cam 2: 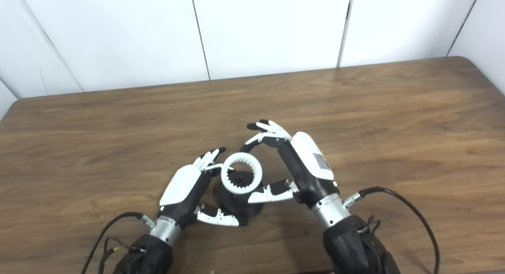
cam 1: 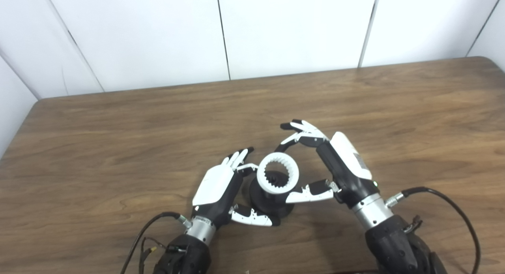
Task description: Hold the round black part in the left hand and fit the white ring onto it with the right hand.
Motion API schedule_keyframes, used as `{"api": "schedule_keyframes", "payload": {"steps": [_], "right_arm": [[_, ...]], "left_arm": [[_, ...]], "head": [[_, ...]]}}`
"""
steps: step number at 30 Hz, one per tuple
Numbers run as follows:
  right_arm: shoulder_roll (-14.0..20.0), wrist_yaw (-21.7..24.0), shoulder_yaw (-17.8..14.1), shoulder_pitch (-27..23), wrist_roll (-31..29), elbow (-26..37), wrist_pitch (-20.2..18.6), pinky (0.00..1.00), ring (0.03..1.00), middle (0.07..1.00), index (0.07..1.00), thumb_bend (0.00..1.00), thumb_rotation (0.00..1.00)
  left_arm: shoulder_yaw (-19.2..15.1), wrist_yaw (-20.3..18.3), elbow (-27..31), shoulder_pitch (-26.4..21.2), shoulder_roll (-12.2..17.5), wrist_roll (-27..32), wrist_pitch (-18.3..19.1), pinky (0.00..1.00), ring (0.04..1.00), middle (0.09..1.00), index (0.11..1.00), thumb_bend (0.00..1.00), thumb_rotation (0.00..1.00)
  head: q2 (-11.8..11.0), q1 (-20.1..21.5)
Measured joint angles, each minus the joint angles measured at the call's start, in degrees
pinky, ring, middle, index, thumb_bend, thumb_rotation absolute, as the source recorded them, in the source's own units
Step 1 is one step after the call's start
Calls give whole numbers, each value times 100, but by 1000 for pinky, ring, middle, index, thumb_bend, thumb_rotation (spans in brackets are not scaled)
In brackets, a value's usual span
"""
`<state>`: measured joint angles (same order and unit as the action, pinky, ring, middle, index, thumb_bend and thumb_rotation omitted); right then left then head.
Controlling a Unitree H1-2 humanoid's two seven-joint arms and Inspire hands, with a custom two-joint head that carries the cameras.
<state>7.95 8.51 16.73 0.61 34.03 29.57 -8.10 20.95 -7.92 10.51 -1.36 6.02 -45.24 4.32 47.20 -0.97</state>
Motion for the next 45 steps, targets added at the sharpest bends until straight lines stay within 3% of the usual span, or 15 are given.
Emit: {"api": "schedule_keyframes", "payload": {"steps": [11, 23, 34, 45], "right_arm": [[-17, 3, 37, 7, 26, -77, 37, 855, 922, 849, 482, 520, 139], [-11, 3, 28, 8, 80, -271, 119, 923, 924, 851, 482, 520, 138], [-35, -108, -48, -31, 108, -777, 261, 907, 912, 840, 482, 521, 138], [-186, -279, -40, -212, 162, -1203, 416, 956, 914, 839, 482, 521, 138]], "left_arm": [[3, -2, 5, -1, -3, 0, 23, 1000, 1000, 997, 625, 951, 385], [8, -20, 38, -4, -18, 4, 128, 1000, 1000, 994, 623, 953, 378], [15, -53, 58, -5, -16, 1, 143, 1000, 1000, 995, 624, 946, 382], [-14, -38, 71, -14, -14, -25, 245, 1000, 1000, 997, 628, 947, 402]], "head": [[35, 0], [88, -9], [123, -35], [167, -62]]}}
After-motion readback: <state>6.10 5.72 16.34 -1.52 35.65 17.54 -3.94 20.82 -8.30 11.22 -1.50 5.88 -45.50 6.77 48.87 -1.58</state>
